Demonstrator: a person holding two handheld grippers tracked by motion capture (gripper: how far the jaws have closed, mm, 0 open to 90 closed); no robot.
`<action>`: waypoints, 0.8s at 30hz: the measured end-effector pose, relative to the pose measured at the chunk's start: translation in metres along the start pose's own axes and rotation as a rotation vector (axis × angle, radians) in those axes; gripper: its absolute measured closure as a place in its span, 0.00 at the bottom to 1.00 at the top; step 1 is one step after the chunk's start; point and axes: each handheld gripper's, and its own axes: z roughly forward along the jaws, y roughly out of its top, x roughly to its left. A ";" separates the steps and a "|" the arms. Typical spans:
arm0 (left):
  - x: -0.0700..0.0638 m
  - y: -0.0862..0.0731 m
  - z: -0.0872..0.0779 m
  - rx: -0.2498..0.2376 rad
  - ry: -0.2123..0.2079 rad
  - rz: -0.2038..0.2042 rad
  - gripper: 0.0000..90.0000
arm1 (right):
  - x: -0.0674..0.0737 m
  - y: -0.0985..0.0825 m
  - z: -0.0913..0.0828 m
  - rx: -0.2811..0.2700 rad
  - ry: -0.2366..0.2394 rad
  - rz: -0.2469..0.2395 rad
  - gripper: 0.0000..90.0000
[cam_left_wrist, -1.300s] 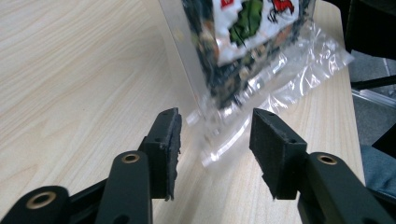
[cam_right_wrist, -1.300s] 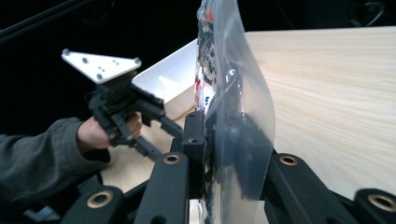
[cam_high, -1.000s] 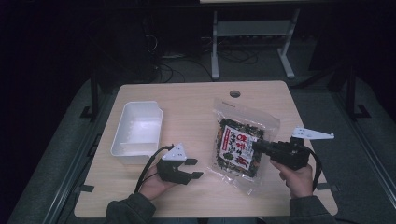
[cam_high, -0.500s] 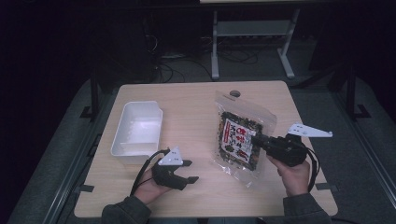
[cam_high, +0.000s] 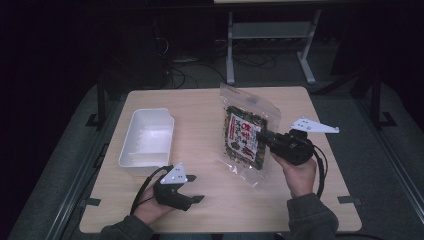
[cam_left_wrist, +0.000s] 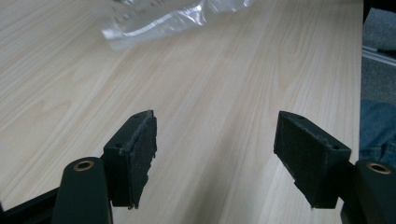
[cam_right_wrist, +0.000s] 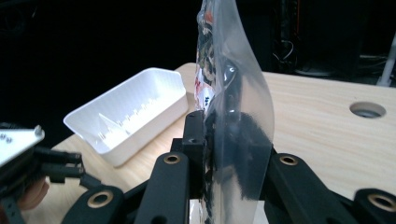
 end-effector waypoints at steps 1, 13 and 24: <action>0.000 -0.001 -0.001 0.000 0.003 0.001 0.32 | 0.002 0.002 0.003 -0.003 0.000 -0.003 0.84; -0.001 -0.013 -0.015 0.007 0.022 0.006 0.30 | 0.034 0.024 0.050 -0.042 0.008 -0.029 0.84; -0.002 -0.025 -0.027 0.017 0.038 0.003 0.30 | 0.065 0.042 0.090 -0.087 0.006 -0.050 0.84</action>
